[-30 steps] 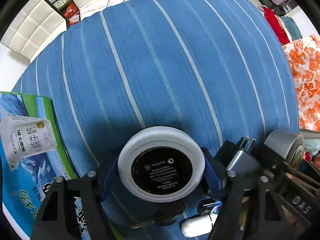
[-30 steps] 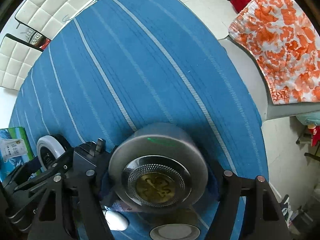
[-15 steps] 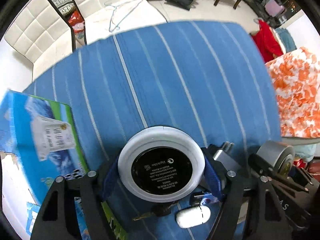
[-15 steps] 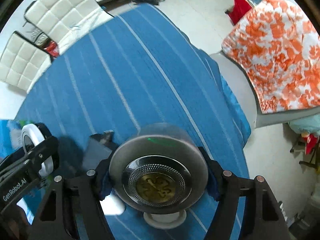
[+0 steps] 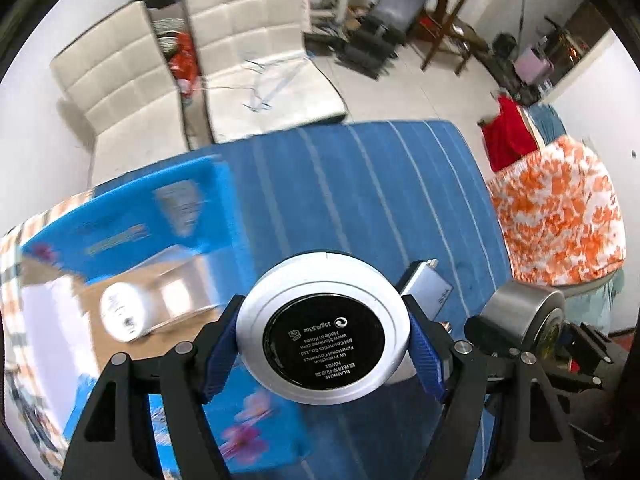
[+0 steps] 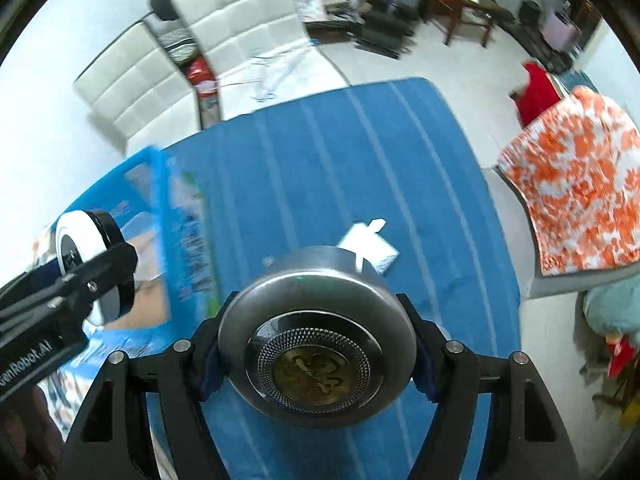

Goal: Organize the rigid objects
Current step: 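Carry the black jar and silver tin into the blue box and open both tools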

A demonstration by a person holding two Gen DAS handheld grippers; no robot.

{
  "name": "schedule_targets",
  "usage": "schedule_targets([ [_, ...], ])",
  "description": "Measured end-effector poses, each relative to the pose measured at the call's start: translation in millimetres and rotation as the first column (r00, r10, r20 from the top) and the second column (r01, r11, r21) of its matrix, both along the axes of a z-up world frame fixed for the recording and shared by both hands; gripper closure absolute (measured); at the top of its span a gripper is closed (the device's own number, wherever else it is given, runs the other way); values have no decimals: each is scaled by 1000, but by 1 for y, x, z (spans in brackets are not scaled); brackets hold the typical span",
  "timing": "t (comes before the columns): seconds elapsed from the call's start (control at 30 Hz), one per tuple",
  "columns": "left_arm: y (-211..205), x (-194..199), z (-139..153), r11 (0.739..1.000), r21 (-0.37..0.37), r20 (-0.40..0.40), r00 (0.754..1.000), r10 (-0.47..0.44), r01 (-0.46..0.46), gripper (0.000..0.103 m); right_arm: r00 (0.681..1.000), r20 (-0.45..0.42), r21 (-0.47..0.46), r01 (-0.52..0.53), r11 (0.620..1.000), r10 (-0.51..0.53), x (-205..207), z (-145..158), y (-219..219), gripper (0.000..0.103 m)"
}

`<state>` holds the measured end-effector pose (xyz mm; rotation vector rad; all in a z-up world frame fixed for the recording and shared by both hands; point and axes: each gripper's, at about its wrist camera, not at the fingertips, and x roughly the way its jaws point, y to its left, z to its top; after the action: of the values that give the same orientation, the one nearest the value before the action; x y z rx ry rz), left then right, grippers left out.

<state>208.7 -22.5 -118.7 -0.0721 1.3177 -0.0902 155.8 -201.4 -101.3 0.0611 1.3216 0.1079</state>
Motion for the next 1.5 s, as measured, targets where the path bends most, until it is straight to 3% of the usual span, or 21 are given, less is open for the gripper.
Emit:
schedule_targets([
  [0.5,118,-81,75,984,32,151,974,171,-177,30,974,78,6,-212,977,211,-44,55,141,28],
  [0.87,169,-99,81,968,28,181,954,239,-248,30,967,70,-14,-244,970,245,-38,46,183,28],
  [1.03,189,-96,69,964,24,163,953,257,-264,30,972,41,-25,-232,972,233,-30,25,194,28],
  [1.17,205,-87,48,963,19,130,956,264,-269,30,976,9,-41,-217,975,217,-20,-7,204,28],
  [1.5,246,-37,-62,966,109,-68,968,243,-235,30,970,-135,-127,-221,967,204,-3,-106,232,28],
])
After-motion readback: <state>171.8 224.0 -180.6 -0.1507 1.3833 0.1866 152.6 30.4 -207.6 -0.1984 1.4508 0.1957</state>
